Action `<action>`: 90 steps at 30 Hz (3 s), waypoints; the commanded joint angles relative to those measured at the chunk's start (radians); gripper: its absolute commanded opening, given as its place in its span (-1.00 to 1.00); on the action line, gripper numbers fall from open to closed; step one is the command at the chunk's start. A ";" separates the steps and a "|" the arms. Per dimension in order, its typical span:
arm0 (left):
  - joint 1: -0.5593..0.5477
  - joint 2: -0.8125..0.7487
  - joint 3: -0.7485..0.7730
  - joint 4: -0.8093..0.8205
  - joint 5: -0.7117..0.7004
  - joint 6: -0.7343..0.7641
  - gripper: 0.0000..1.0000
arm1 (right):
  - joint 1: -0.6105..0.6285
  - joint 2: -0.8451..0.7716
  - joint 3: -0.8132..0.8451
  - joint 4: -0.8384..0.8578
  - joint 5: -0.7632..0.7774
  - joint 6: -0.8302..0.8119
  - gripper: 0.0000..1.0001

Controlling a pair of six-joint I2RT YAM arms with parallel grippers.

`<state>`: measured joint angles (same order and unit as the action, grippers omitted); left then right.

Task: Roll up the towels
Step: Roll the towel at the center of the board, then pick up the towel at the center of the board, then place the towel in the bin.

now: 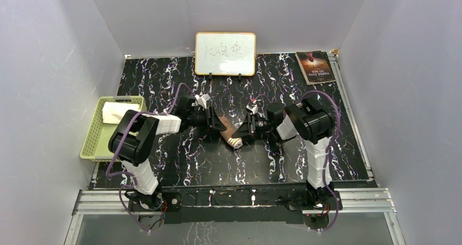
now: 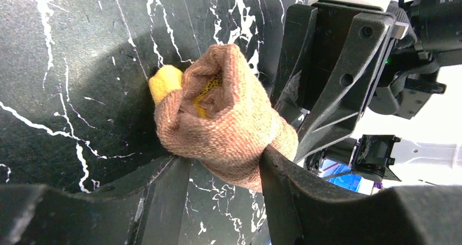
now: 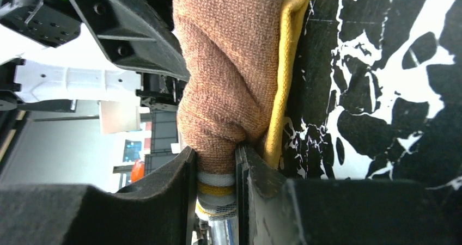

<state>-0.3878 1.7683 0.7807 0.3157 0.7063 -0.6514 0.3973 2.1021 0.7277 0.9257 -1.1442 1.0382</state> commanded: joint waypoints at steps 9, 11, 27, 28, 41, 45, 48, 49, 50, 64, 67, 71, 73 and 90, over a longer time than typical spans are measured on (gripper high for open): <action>-0.019 -0.019 -0.020 -0.122 -0.078 0.008 0.97 | -0.002 0.098 -0.076 0.553 0.018 0.351 -0.68; -0.019 -0.022 -0.045 -0.091 -0.074 -0.015 0.97 | -0.003 0.090 -0.078 0.504 0.025 0.313 -0.68; -0.062 0.120 -0.145 0.350 -0.002 -0.338 0.45 | -0.003 0.034 -0.077 0.300 0.038 0.151 -0.67; -0.070 0.127 -0.155 0.410 -0.004 -0.386 0.27 | -0.002 0.018 -0.070 0.249 0.039 0.113 -0.68; 0.003 -0.161 -0.138 0.223 -0.111 -0.356 -1.00 | -0.008 -0.221 0.053 -0.296 0.108 -0.302 -0.07; 0.158 -0.360 -0.081 0.039 -0.098 -0.278 -1.00 | -0.069 -0.351 0.074 -0.365 0.137 -0.351 0.18; 0.339 -0.523 -0.013 -0.162 -0.084 -0.187 -0.99 | -0.127 -0.414 0.072 -0.330 0.116 -0.321 0.28; 0.402 -0.559 0.015 -0.228 -0.070 -0.153 -0.98 | -0.141 -0.423 0.073 -0.331 0.115 -0.321 0.31; 0.470 -0.592 0.039 -0.282 -0.044 -0.127 -0.98 | -0.144 -0.432 0.073 -0.332 0.119 -0.323 0.35; 1.136 -0.573 -0.095 0.066 0.223 -0.189 -0.98 | -0.067 -0.525 0.011 -0.218 0.142 -0.225 0.48; 1.198 -0.506 -0.139 0.267 0.247 -0.257 -0.96 | -0.025 -0.534 0.007 -0.217 0.144 -0.224 0.48; 1.277 -0.450 -0.165 0.351 0.225 -0.235 -0.96 | 0.017 -0.525 0.010 -0.198 0.144 -0.221 0.48; 1.302 -0.450 -0.177 0.361 0.183 -0.190 -0.95 | 0.032 -0.516 0.009 -0.173 0.139 -0.208 0.48; 1.218 -0.376 -0.250 0.213 -0.190 0.082 -0.92 | 0.075 -0.560 -0.033 -0.108 0.119 -0.192 0.49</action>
<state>0.9009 1.3426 0.5522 0.5430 0.6411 -0.6067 0.4694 1.5951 0.7010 0.7452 -1.0199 0.8444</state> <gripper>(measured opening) 0.200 0.742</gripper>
